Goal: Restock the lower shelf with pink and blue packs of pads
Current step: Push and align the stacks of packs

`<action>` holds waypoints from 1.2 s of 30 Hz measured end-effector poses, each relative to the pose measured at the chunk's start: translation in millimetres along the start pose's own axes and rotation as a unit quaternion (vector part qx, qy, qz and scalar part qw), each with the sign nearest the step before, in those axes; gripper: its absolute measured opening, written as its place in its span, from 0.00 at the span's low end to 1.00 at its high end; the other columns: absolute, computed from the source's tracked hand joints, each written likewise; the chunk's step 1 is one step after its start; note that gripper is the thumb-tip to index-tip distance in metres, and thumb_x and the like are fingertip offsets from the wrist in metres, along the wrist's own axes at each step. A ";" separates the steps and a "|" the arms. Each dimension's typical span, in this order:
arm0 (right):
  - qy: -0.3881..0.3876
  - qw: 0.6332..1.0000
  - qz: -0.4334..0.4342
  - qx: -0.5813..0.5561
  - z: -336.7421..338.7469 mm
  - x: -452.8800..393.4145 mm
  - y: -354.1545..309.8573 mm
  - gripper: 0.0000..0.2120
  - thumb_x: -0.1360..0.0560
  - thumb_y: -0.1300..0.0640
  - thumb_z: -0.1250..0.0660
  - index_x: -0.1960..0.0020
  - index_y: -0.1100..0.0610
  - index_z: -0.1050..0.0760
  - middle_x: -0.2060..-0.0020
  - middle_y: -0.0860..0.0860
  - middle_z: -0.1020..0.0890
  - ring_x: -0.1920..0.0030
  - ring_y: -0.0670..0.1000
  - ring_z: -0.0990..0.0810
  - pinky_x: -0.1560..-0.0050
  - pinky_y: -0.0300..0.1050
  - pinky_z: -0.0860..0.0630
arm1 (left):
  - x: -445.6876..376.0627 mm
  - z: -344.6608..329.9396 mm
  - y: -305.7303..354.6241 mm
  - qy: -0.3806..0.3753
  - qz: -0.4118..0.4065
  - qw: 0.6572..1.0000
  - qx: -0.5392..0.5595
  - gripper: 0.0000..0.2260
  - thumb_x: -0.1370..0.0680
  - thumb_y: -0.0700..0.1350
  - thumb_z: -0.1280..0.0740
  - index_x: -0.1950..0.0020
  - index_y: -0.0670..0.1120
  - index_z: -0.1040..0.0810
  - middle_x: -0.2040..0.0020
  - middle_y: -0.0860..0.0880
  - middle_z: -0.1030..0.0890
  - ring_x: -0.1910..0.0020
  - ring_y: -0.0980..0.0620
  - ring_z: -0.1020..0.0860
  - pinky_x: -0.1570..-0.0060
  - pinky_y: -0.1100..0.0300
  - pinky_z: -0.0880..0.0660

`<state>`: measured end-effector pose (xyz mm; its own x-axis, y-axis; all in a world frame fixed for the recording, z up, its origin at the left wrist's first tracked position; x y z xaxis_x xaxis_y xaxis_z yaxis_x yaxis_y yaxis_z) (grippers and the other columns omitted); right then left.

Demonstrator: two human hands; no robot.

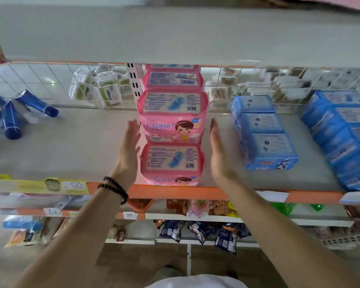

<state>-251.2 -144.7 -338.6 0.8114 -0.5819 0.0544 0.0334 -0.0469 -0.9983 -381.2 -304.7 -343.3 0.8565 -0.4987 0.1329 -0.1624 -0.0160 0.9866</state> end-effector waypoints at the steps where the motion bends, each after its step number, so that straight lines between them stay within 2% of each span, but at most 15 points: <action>1: 0.028 0.999 0.003 0.021 9.3 -8.0 -8.4 0.28 0.15 0.41 0.54 0.19 0.54 0.46 0.23 0.48 0.37 0.35 0.29 0.34 0.43 0.16 0.42 | -8.7 3.2 10.2 0.014 -0.005 1.000 -0.010 0.37 0.24 0.70 0.52 0.19 0.52 0.41 0.20 0.51 0.37 0.22 0.49 0.37 0.23 0.39 0.44; 4: 0.069 0.993 -0.015 0.097 22.0 -34.6 -26.9 0.40 0.22 0.27 0.55 0.21 0.52 0.40 0.23 0.49 0.34 0.23 0.47 0.38 0.32 0.33 0.42 | -31.8 -5.8 43.3 -0.013 -0.043 0.999 -0.007 0.28 0.18 0.65 0.54 0.25 0.54 0.31 0.26 0.52 0.27 0.27 0.48 0.29 0.25 0.41 0.37; 6: 0.009 0.999 0.002 0.035 4.2 -44.1 -43.3 0.30 0.16 0.39 0.58 0.26 0.55 0.33 0.33 0.46 0.22 0.32 0.41 0.27 0.39 0.27 0.37 | -39.3 -25.6 62.1 -0.059 -0.061 0.996 0.002 0.24 0.14 0.59 0.56 0.40 0.57 0.20 0.41 0.54 0.16 0.39 0.50 0.19 0.38 0.48 0.23; 8: -0.035 0.999 0.019 -0.024 -9.9 -54.2 -48.5 0.29 0.15 0.44 0.62 0.34 0.56 0.27 0.49 0.43 0.14 0.46 0.39 0.17 0.48 0.29 0.24 | -48.8 -36.2 64.5 -0.075 -0.056 0.995 0.016 0.24 0.13 0.56 0.55 0.43 0.52 0.20 0.47 0.50 0.14 0.45 0.47 0.16 0.48 0.52 0.19; 12: -0.046 0.997 0.017 -0.060 -23.5 -60.6 -41.9 0.32 0.16 0.41 0.60 0.26 0.58 0.31 0.38 0.55 0.18 0.38 0.53 0.19 0.36 0.52 0.22 | -56.2 -35.6 56.2 -0.085 -0.039 0.995 0.046 0.23 0.14 0.57 0.53 0.40 0.48 0.21 0.43 0.44 0.16 0.41 0.41 0.18 0.45 0.47 0.21; 13: -0.045 0.997 0.018 -0.056 -22.4 -59.6 -42.0 0.31 0.15 0.41 0.60 0.27 0.58 0.31 0.39 0.55 0.17 0.39 0.53 0.18 0.37 0.52 0.22 | -56.6 -34.6 55.3 -0.083 -0.044 0.994 0.048 0.24 0.14 0.56 0.53 0.41 0.48 0.20 0.44 0.45 0.15 0.42 0.41 0.17 0.45 0.48 0.21; 15: -0.029 0.998 0.023 -0.053 -13.5 -61.1 -46.2 0.28 0.14 0.45 0.61 0.34 0.57 0.27 0.52 0.48 0.13 0.49 0.45 0.15 0.49 0.39 0.19 | -55.5 -32.6 56.5 -0.080 -0.044 0.994 0.051 0.26 0.14 0.55 0.54 0.46 0.52 0.16 0.47 0.49 0.14 0.45 0.46 0.16 0.47 0.50 0.20; 17: -0.028 0.996 0.029 -0.076 -6.3 -63.0 -51.2 0.25 0.14 0.49 0.62 0.44 0.56 0.27 0.65 0.39 0.17 0.63 0.34 0.18 0.62 0.27 0.24 | -56.7 -24.1 56.2 -0.047 -0.046 0.997 0.050 0.23 0.15 0.59 0.51 0.43 0.53 0.17 0.44 0.52 0.14 0.43 0.50 0.17 0.39 0.48 0.23; 20: -0.010 0.994 0.020 -0.110 -6.1 -55.6 -68.6 0.24 0.14 0.49 0.62 0.47 0.57 0.30 0.67 0.35 0.22 0.69 0.30 0.21 0.65 0.24 0.26 | -68.8 -8.7 51.0 -0.028 -0.035 0.997 0.062 0.32 0.22 0.64 0.42 0.24 0.47 0.32 0.27 0.48 0.26 0.29 0.48 0.26 0.26 0.41 0.36; 22: -0.019 0.991 0.011 -0.130 -4.5 -70.1 -61.3 0.24 0.14 0.47 0.60 0.50 0.50 0.27 0.70 0.39 0.18 0.68 0.35 0.19 0.65 0.28 0.24 | -77.8 -5.9 51.9 -0.026 -0.021 0.996 0.081 0.28 0.21 0.63 0.42 0.27 0.47 0.31 0.26 0.46 0.27 0.29 0.46 0.27 0.25 0.41 0.36; 25: -0.021 0.988 -0.009 -0.153 -10.3 -78.6 -71.5 0.26 0.14 0.43 0.58 0.55 0.52 0.25 0.68 0.45 0.15 0.63 0.45 0.14 0.55 0.42 0.19 | -92.3 -12.7 61.1 -0.064 0.012 0.996 0.054 0.24 0.21 0.65 0.40 0.38 0.46 0.24 0.38 0.45 0.22 0.35 0.41 0.25 0.28 0.41 0.33; 27: 0.000 0.981 -0.031 -0.194 -5.9 -91.1 -73.3 0.26 0.15 0.42 0.56 0.54 0.54 0.25 0.67 0.48 0.14 0.62 0.48 0.14 0.46 0.49 0.21 | -100.2 -16.3 62.4 -0.079 0.033 0.995 0.047 0.28 0.21 0.66 0.39 0.33 0.45 0.24 0.34 0.40 0.22 0.34 0.37 0.25 0.29 0.41 0.32; 29: 0.002 0.978 -0.041 -0.206 -9.0 -103.6 -72.9 0.27 0.15 0.40 0.55 0.50 0.56 0.23 0.58 0.53 0.13 0.53 0.53 0.14 0.36 0.57 0.24 | -106.2 -21.5 61.1 -0.104 0.047 0.991 0.063 0.29 0.18 0.64 0.44 0.27 0.44 0.28 0.30 0.37 0.25 0.33 0.36 0.24 0.29 0.38 0.32; 32: 0.003 0.985 -0.049 -0.165 -20.4 -111.4 -68.5 0.32 0.17 0.37 0.54 0.38 0.61 0.23 0.41 0.63 0.19 0.40 0.63 0.19 0.36 0.63 0.25 | -112.6 -25.8 55.5 -0.143 0.057 0.983 0.102 0.30 0.17 0.63 0.50 0.24 0.44 0.32 0.27 0.36 0.27 0.30 0.35 0.26 0.28 0.36 0.33; 36: 0.004 0.981 -0.047 -0.187 -26.3 -119.3 -61.4 0.33 0.17 0.36 0.54 0.36 0.59 0.24 0.36 0.65 0.22 0.38 0.65 0.20 0.36 0.66 0.25 | -117.2 -22.9 51.1 -0.182 0.064 0.976 0.103 0.32 0.19 0.65 0.50 0.22 0.46 0.35 0.25 0.37 0.30 0.27 0.35 0.30 0.27 0.37 0.34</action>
<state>-365.3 -93.7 -283.3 0.8109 -0.5665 0.1465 -0.1100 -0.3935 -0.9127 -478.7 -227.3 -306.2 0.5981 -0.7819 0.1755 -0.3842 -0.0876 0.9191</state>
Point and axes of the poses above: each hand's wrist, its own x-axis away from the middle knuckle, its own z-axis out of the back of the hand, y = z × x, the point moved 3 cm from there along -x, towards the middle knuckle
